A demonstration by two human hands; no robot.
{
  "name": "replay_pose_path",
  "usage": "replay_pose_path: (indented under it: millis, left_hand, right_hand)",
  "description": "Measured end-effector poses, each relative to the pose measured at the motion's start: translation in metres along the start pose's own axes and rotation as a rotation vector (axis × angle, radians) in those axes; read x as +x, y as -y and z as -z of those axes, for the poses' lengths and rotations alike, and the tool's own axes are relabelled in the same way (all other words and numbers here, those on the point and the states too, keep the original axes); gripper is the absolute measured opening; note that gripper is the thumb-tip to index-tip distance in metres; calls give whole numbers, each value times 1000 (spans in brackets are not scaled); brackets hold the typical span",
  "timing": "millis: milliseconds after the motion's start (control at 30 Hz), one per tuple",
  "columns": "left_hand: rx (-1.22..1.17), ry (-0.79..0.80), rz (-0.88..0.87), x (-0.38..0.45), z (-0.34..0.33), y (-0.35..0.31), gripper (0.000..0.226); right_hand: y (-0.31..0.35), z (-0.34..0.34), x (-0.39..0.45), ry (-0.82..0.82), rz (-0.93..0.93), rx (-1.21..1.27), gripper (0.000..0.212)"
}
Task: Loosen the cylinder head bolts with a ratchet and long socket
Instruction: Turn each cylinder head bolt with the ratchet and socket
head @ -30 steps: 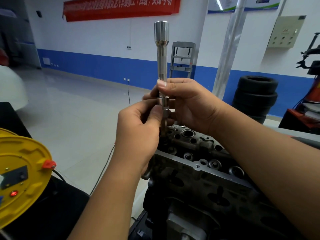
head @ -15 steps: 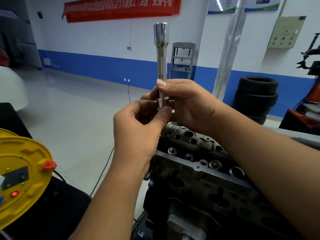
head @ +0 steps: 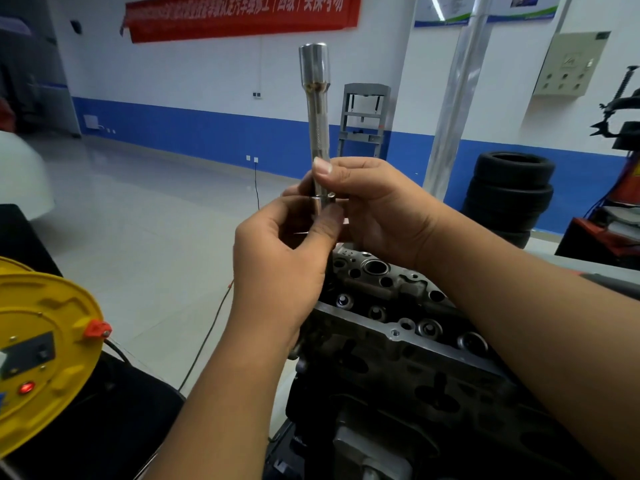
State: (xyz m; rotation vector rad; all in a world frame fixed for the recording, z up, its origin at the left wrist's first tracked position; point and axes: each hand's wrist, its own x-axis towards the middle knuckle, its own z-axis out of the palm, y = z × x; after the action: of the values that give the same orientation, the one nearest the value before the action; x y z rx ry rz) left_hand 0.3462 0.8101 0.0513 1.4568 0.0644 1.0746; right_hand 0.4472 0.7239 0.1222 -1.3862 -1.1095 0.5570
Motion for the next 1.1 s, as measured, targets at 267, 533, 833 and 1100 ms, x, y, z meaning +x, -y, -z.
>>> replay_pose_path:
  millis: [267, 533, 833, 1100]
  left_hand:
    - [-21, -26, -10, 0, -1, -1, 15]
    - [-19, 94, 54, 1, 1, -1, 24]
    - [-78, 99, 69, 2, 2, -1, 28]
    - [-43, -68, 23, 0, -1, 1, 20]
  right_hand:
    - [0, -1, -2, -11, -2, 1, 22]
    - [0, 0, -3, -10, -4, 2, 14]
    - [1, 0, -2, -14, -6, -3, 13]
    - [2, -1, -2, -16, -17, -21, 18]
